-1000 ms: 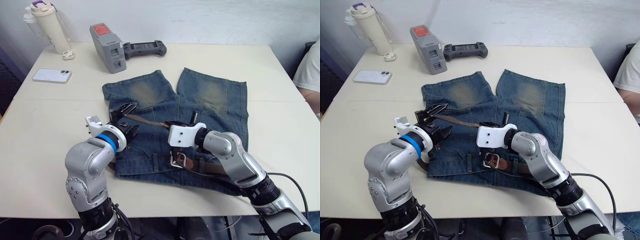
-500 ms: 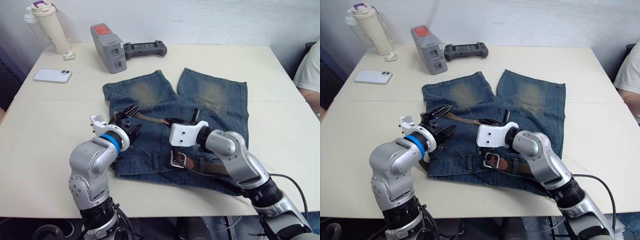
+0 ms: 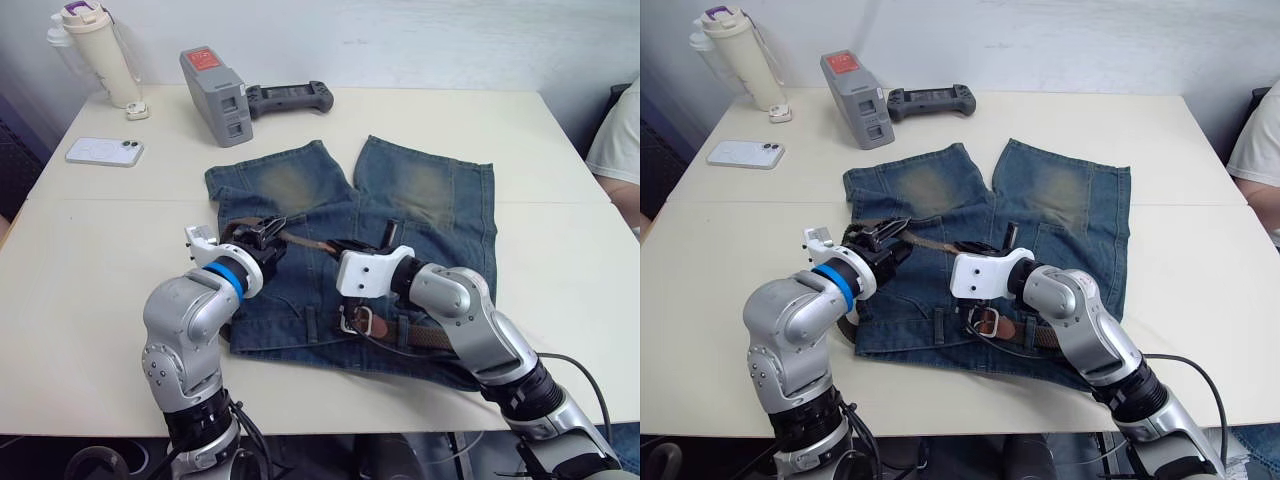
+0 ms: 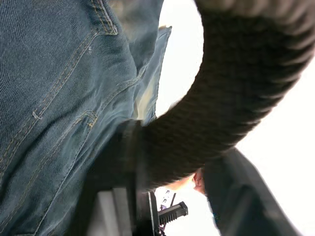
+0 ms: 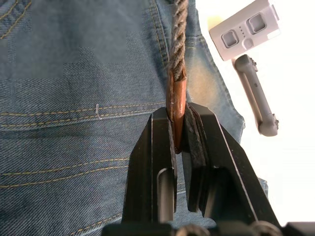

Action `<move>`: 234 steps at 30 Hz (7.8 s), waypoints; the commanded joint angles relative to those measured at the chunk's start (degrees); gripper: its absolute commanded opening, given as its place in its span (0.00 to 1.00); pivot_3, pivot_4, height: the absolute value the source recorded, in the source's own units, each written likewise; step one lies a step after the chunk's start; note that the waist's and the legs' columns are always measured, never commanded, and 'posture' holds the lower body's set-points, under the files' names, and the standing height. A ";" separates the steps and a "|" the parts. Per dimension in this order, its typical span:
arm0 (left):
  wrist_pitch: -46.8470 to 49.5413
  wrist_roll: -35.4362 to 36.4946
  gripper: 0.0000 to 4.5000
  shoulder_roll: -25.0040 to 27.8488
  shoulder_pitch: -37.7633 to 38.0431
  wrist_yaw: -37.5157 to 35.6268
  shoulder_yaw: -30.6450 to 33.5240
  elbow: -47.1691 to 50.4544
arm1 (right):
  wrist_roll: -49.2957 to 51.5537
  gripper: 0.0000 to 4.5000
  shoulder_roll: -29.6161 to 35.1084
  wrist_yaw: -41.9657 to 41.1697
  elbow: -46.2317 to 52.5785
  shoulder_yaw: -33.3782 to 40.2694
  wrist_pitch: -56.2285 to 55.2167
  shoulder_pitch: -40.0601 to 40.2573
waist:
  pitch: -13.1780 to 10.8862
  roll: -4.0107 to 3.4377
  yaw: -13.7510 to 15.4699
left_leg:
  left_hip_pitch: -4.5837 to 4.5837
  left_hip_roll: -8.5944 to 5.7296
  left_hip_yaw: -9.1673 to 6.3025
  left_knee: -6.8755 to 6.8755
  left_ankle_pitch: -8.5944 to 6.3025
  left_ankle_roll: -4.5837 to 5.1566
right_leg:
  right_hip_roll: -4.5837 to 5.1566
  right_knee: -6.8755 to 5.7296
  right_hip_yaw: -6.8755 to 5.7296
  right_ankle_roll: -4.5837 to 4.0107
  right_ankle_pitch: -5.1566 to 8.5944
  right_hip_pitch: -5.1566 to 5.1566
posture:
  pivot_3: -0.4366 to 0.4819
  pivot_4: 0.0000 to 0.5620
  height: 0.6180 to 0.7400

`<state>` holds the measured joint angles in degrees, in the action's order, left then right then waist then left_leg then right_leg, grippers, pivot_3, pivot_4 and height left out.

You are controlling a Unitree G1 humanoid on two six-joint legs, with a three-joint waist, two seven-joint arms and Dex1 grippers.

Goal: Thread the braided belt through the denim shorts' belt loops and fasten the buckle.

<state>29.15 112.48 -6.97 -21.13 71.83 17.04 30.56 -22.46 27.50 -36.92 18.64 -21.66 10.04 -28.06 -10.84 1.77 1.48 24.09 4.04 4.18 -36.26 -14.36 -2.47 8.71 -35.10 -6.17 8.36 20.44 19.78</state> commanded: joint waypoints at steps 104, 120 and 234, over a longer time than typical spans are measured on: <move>25.82 0.52 0.00 28.55 4.98 -34.90 6.06 -15.19 | 42.72 0.99 11.62 -16.90 4.61 11.02 43.60 -8.09 | 0.12 -0.14 -0.20 | 0.12 0.11 0.50 0.11 0.07 -0.06 | -0.05 -0.52 0.60 -0.10 0.02 0.80 | 0.48 0.27 1.00; 13.95 -6.70 0.00 31.00 5.69 -40.69 0.58 -10.65 | 47.58 0.99 16.49 -12.89 11.05 13.67 53.19 -6.17 | 0.11 -0.14 -0.20 | 0.09 0.11 0.57 0.13 0.07 -0.05 | -0.05 -0.46 0.67 -0.10 0.02 0.82 | 0.48 0.27 1.00; 21.10 -63.76 1.00 64.18 -5.17 -116.02 -14.37 -12.23 | 23.25 0.13 15.20 -10.44 2.71 -11.16 21.64 -12.02 | 0.10 -0.11 -1.11 | 0.13 0.35 1.67 0.15 0.07 -0.11 | -0.22 -0.92 1.65 -0.12 0.03 1.83 | 0.48 0.27 1.00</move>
<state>51.65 50.30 57.94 -25.56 -42.81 3.06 18.85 3.25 43.05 -47.75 21.72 -32.99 33.85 -40.16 -10.74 1.67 0.37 24.21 4.38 5.87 -36.11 -14.29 -2.57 8.49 -36.03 -4.49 8.23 20.47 21.60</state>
